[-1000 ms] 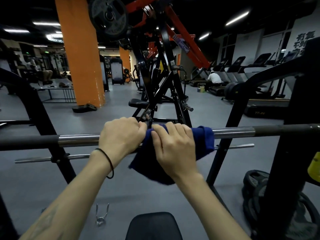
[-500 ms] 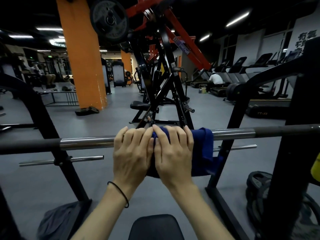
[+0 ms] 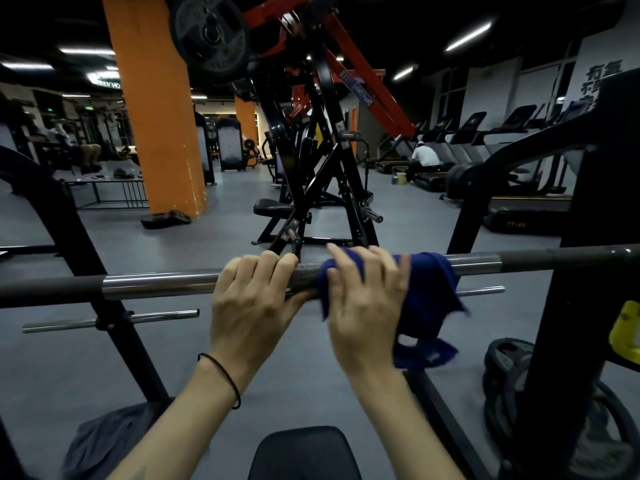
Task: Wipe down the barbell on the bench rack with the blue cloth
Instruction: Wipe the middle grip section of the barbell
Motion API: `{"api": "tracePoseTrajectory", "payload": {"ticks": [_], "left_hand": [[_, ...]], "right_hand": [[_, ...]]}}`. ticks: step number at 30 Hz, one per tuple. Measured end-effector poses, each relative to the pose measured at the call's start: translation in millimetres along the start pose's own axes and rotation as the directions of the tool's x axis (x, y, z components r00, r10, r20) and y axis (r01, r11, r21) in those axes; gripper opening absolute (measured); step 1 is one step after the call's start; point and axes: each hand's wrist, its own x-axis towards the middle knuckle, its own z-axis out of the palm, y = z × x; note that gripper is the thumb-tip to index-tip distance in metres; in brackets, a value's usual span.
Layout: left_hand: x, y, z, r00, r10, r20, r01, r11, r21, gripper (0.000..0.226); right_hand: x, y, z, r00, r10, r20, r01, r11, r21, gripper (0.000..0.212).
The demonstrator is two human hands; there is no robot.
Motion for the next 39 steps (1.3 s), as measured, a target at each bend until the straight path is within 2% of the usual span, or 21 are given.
{"api": "tracePoseTrajectory", "payload": {"ticks": [3, 5, 9, 12, 13, 16, 18, 20, 23, 27, 30, 33, 34, 36, 39], "left_hand": [[0.3, -2.4, -1.6, 1.000, 0.013, -0.002, -0.013, 1.000, -0.018, 0.044], [1.6, -3.5, -2.0, 1.000, 0.016, -0.011, -0.016, 1.000, -0.027, 0.045], [2.9, -6.3, 1.0, 0.999, 0.022, -0.035, -0.022, 1.000, -0.011, 0.047], [4.3, -6.2, 1.7, 0.998, 0.025, -0.049, -0.026, 1.000, -0.014, 0.049], [4.8, -6.2, 1.3, 0.998, 0.026, -0.052, -0.027, 0.999, -0.023, 0.049], [6.4, -8.9, 0.5, 0.998, 0.049, -0.040, -0.051, 0.998, -0.045, 0.046], [8.8, -13.1, 0.1, 0.996, 0.088, -0.030, -0.089, 0.994, -0.066, 0.046], [14.1, -17.0, -1.5, 0.992, 0.128, 0.003, -0.127, 0.987, -0.098, 0.050], [25.2, -19.0, -7.9, 0.987, 0.123, 0.102, -0.110, 0.985, -0.130, 0.052], [28.8, -18.0, -13.0, 0.977, 0.095, 0.188, -0.071, 0.989, -0.131, 0.054], [18.3, -10.9, -10.3, 0.990, 0.051, 0.134, -0.035, 0.993, -0.114, 0.049], [6.1, -7.7, -11.1, 0.995, 0.050, 0.082, -0.044, 0.996, -0.072, 0.045], [3.8, -8.5, -11.7, 0.995, 0.065, 0.074, -0.060, 0.996, -0.070, 0.046], [2.3, -7.7, -11.9, 0.995, 0.075, 0.073, -0.069, 0.995, -0.079, 0.047], [4.0, 1.9, -9.9, 0.995, 0.012, 0.102, -0.005, 0.997, -0.073, 0.046]], "right_hand": [[0.1, 6.6, -6.0, 0.974, -0.214, 0.068, 0.216, 0.976, -0.014, 0.043], [7.3, 36.2, -16.8, 0.952, -0.293, 0.093, 0.300, 0.952, -0.064, 0.044], [13.6, 82.0, -32.9, 0.989, -0.147, 0.016, 0.148, 0.986, -0.082, 0.047], [11.3, 59.2, -17.4, 0.998, 0.036, -0.052, -0.039, 0.998, -0.052, 0.045], [9.7, 42.1, -10.5, 0.997, 0.059, -0.055, -0.061, 0.997, -0.039, 0.045], [-2.2, 3.9, 0.6, 0.995, -0.098, 0.028, 0.098, 0.995, -0.016, 0.046], [2.7, 14.5, -5.3, 0.969, -0.238, 0.067, 0.240, 0.970, -0.026, 0.046], [11.1, 41.6, -15.0, 0.952, -0.299, 0.071, 0.304, 0.950, -0.078, 0.046], [19.9, 72.1, -22.7, 0.985, -0.172, -0.002, 0.171, 0.980, -0.098, 0.047], [12.7, 34.7, -1.3, 0.993, 0.055, -0.104, -0.056, 0.998, -0.012, 0.043], [0.6, 4.7, 6.8, 0.997, -0.063, -0.040, 0.063, 0.998, 0.007, 0.041], [13.4, 33.2, -9.5, 0.954, -0.297, 0.035, 0.299, 0.953, -0.055, 0.042], [18.2, 48.3, -15.9, 0.943, -0.329, 0.042, 0.332, 0.940, -0.084, 0.042], [25.4, 75.9, -26.2, 0.958, -0.286, 0.009, 0.285, 0.951, -0.118, 0.043], [24.9, 77.2, -19.1, 0.992, -0.082, -0.093, 0.070, 0.990, -0.121, 0.040]]}}
